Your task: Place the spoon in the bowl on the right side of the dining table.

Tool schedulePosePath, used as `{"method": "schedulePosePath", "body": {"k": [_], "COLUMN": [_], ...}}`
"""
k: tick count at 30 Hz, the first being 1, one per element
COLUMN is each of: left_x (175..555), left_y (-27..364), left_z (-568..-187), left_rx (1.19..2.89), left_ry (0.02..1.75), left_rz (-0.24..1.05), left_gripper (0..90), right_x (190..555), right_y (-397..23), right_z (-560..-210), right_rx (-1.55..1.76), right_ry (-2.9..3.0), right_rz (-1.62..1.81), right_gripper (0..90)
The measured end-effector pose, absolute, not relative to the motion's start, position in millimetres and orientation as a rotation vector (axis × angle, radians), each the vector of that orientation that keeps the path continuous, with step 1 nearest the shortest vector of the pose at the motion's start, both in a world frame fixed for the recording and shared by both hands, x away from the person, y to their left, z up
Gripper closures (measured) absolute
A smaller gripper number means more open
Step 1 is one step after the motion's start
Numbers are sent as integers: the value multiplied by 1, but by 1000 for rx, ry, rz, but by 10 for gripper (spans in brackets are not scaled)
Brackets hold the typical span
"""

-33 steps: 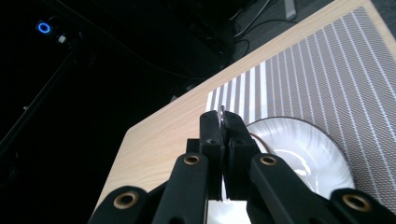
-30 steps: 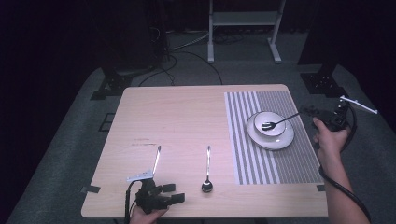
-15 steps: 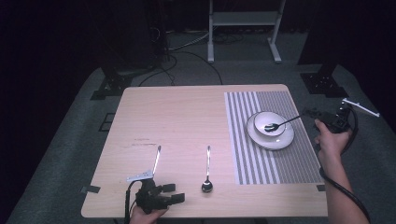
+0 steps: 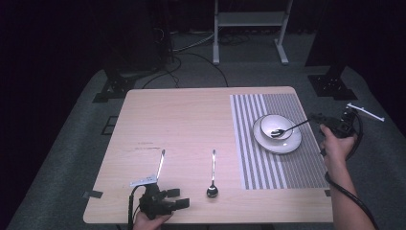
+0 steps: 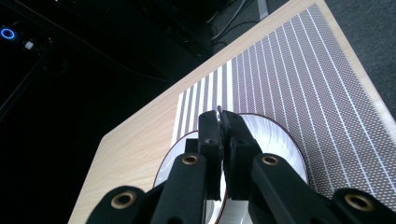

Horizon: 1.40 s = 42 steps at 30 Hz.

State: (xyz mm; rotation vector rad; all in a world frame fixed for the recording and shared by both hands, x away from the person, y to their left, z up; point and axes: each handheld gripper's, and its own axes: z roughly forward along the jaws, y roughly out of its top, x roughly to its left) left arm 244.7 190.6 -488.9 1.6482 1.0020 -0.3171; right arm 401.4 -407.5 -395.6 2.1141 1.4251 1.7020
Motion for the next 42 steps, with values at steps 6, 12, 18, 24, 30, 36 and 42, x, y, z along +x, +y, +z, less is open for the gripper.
{"method": "schedulePosePath", "body": {"k": [6, 12, 18, 24, 30, 36, 42], "left_x": [245, 245, 245, 245, 244, 245, 245], "left_y": [190, 190, 190, 190, 190, 189, 190], "left_z": [-489, -489, -489, -489, -489, -489, -489], "left_rx": [1648, 1647, 1653, 1647, 1649, 1652, 1652], "left_ry": [1003, 1006, 1002, 1005, 1004, 1001, 1003], "left_rz": [-317, -316, -316, -316, -317, -316, -314], "left_gripper": [57, 58, 57, 57, 57, 57, 57], "right_x": [404, 406, 407, 406, 401, 395, 389], "right_y": [-408, -408, -406, -405, -407, -409, -407], "right_z": [-402, -406, -407, -408, -409, -413, -419], "right_rx": [2132, 2130, 2120, 2108, 2104, 2102, 2105], "right_ry": [1424, 1435, 1453, 1474, 1472, 1476, 1499], "right_rz": [1690, 1687, 1688, 1699, 1703, 1713, 1723], "right_gripper": [862, 865, 836, 751, 714, 693, 680]}}
